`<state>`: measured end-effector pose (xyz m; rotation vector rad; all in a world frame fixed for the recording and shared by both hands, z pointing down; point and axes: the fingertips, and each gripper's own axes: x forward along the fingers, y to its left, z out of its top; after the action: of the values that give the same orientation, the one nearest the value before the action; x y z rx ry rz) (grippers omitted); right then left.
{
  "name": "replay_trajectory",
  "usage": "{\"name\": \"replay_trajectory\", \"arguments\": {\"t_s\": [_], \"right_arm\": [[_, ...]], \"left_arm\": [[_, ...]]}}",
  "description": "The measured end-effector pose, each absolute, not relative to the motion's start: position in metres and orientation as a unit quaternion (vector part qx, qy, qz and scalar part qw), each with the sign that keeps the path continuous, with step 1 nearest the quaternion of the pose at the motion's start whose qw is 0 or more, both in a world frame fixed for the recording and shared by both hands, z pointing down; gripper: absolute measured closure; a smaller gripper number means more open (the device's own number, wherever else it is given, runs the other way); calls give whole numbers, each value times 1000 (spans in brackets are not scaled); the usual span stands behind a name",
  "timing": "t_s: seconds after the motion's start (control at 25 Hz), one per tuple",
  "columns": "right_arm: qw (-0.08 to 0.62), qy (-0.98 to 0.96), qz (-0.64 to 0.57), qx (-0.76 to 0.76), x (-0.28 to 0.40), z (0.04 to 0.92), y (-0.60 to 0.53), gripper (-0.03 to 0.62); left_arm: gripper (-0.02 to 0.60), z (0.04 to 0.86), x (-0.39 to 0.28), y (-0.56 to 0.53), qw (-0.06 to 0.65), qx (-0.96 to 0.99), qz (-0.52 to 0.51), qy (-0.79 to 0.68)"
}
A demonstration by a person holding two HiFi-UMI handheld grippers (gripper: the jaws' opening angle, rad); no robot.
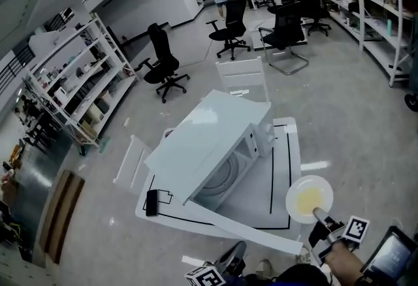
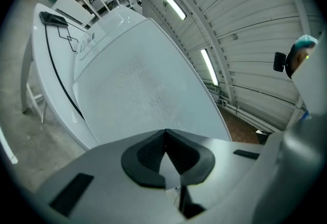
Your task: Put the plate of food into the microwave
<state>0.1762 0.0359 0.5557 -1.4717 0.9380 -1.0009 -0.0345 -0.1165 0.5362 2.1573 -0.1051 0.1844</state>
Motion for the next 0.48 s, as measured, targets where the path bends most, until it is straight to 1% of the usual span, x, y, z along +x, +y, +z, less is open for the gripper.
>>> {"name": "replay_trajectory", "arguments": {"t_s": [0.48], "right_arm": [[466,485,-499,-546,202,566,-50,577]], "left_arm": [[575,539,-48,-127,463,867,5,-184]]}}
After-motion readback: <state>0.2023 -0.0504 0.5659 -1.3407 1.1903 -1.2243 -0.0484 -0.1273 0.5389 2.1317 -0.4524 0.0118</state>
